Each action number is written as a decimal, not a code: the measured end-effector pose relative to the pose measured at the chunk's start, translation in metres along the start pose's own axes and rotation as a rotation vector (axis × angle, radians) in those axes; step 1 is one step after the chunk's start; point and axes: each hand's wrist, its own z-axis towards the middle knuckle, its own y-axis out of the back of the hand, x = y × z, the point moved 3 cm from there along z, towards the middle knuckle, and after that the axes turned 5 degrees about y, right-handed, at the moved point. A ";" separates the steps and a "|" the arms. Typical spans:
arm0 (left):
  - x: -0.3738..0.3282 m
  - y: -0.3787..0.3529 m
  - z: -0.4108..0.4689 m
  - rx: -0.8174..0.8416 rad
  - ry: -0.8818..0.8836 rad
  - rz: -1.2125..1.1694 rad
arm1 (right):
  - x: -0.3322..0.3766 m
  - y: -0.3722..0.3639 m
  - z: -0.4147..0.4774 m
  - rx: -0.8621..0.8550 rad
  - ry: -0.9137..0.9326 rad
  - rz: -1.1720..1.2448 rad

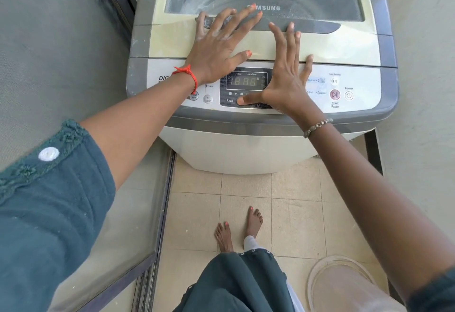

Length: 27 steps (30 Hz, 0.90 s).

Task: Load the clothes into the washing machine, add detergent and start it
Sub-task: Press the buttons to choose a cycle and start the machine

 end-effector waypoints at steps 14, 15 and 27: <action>0.000 -0.001 -0.001 -0.008 0.005 -0.001 | 0.000 -0.001 -0.001 0.002 -0.003 0.022; 0.000 -0.001 -0.001 -0.008 0.004 -0.008 | 0.000 -0.002 -0.001 0.002 -0.001 0.026; 0.001 0.002 0.001 -0.023 0.008 -0.111 | -0.004 -0.002 0.002 -0.007 0.008 0.050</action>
